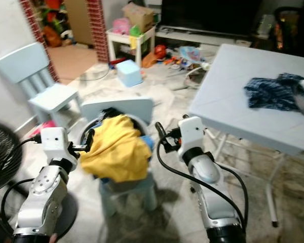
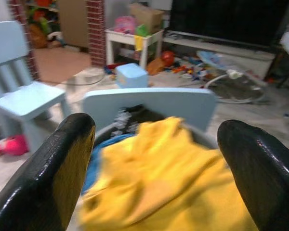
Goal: Hang hanger
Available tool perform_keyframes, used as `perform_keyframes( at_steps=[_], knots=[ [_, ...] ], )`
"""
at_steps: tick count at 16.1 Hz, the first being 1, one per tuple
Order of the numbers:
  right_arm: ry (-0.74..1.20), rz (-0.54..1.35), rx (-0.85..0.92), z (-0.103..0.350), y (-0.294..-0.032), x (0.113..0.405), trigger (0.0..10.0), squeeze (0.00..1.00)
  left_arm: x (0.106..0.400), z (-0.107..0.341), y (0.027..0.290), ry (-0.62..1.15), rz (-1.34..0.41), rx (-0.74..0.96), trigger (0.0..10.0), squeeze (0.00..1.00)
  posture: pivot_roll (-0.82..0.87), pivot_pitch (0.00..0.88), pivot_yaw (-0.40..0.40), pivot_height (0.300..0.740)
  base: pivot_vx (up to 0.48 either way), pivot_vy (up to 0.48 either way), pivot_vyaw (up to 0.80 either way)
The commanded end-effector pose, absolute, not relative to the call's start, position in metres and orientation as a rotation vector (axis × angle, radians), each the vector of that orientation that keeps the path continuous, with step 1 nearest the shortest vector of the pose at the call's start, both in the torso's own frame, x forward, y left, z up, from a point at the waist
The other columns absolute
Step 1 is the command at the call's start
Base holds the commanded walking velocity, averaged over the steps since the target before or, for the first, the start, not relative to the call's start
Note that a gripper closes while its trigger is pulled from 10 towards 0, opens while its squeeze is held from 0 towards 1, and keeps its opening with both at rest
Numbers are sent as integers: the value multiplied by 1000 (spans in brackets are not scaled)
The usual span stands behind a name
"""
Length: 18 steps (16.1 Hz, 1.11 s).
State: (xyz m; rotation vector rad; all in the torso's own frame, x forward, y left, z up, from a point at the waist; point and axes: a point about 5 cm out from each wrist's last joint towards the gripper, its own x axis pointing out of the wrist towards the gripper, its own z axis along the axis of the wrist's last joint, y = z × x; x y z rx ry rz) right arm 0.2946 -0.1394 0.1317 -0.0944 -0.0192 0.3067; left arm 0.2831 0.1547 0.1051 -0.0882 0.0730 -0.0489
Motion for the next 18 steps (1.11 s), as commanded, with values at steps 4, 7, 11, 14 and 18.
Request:
perform_keyframes(
  at_steps=[4,7,11,14,18],
  knots=[
    [-18,288,-116,133,-148,295,10000,0,283,104,147,83,-64,-104,10000,0,-108,0,-31,740,0,0,0],
    [-17,297,-127,133,-147,295,10000,0,283,102,147,97,-45,-108,10000,0,-107,0,-38,740,0,0,533],
    [-17,299,-131,134,-147,296,10000,0,284,101,146,99,-40,-113,10000,0,-108,0,-40,740,0,0,800],
    [-16,296,-126,134,-147,296,10000,0,285,101,145,99,-48,-118,10000,0,-110,0,-42,740,0,0,223],
    [-15,298,-128,134,-147,295,10000,0,288,94,148,152,5,-166,10000,0,-116,0,-48,740,0,0,0]
  ],
)
